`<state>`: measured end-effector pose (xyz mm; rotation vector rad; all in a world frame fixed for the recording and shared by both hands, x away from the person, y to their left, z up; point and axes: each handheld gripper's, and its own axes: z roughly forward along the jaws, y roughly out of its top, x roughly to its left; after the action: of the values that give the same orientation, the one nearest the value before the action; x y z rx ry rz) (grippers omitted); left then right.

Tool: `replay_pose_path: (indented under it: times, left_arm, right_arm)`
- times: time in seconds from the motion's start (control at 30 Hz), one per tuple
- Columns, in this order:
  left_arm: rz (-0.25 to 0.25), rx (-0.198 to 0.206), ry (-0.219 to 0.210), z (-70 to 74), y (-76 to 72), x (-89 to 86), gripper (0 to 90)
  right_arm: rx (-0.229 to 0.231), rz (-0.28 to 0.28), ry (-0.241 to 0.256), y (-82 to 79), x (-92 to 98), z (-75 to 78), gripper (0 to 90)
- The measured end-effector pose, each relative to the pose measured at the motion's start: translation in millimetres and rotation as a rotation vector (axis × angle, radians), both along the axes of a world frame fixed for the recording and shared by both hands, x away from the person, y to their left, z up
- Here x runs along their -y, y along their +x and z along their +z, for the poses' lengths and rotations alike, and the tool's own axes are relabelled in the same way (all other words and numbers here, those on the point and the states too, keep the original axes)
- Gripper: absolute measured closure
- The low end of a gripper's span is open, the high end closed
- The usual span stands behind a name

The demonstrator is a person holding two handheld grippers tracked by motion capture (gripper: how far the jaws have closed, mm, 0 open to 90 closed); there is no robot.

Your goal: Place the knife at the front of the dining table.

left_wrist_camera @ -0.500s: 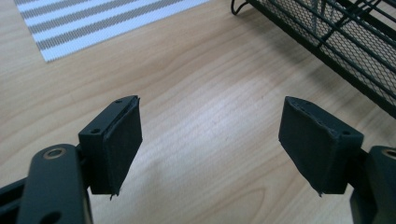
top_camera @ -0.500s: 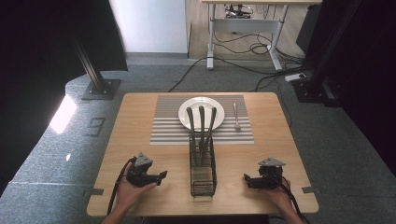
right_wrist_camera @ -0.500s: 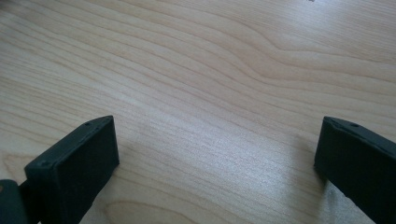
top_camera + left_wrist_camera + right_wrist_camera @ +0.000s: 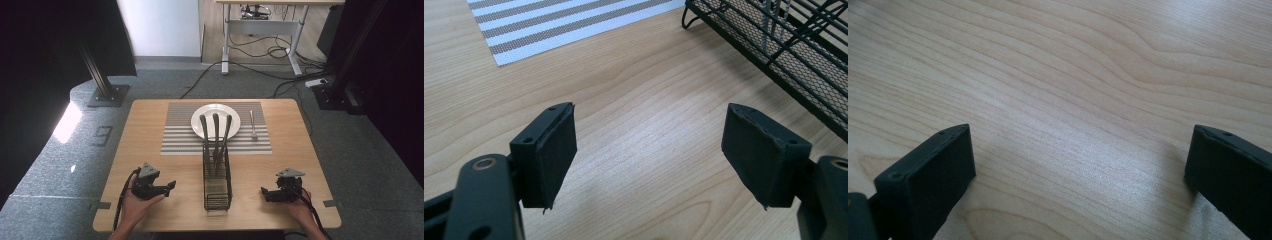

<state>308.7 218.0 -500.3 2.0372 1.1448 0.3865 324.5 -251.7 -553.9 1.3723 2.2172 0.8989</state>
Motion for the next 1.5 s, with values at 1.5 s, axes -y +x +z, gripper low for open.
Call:
replay_pose_path:
  times: [1.5]
  left_arm:
    - [-0.092, 0.120, -0.093, 71.2, 0.4, 29.8, 31.9]
  right_arm:
    - [0.032, -0.045, 0.012, -4.5, -2.5, -2.5, 0.4]
